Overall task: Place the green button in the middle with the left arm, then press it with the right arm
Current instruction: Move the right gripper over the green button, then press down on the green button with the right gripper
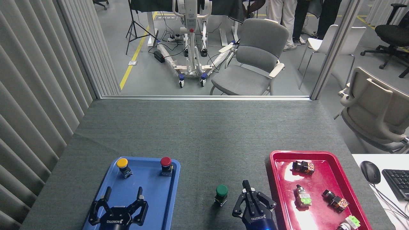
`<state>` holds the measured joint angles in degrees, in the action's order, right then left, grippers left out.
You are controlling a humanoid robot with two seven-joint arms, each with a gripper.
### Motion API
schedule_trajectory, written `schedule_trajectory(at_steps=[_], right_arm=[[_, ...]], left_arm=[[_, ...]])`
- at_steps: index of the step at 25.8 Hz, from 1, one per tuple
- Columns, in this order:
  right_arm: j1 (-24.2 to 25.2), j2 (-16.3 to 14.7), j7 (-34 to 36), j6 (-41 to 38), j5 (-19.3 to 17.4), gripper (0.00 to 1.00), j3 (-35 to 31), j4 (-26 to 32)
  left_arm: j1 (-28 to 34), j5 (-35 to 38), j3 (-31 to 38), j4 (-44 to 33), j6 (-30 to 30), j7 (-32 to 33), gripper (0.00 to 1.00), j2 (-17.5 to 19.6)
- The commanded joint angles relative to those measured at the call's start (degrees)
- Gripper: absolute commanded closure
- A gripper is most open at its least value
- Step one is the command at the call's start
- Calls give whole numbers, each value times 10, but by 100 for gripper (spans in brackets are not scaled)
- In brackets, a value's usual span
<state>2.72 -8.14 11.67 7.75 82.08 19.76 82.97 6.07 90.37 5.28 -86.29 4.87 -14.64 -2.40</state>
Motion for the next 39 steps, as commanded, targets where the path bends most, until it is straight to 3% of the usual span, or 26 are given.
schedule_trajectory(at_steps=[1,11,16,28,39], right_arm=[[-12,6,0,0,0,90,9,-26],[-43,21,0,1,-1,88,38,-86],[-46,27,0,1,0,86,40,-90],[-46,31,0,6,-1,84,48,-111],[-46,31,0,8,-1,83,52,-113]], left_arm=[[14,-12,17,-19,23,7,0,15],[20,-22,14,-50,30,8,0,14],[43,-22,11,-70,30,7,0,2],[38,-23,11,-80,35,7,0,29],[25,-23,10,-73,72,6,0,29]])
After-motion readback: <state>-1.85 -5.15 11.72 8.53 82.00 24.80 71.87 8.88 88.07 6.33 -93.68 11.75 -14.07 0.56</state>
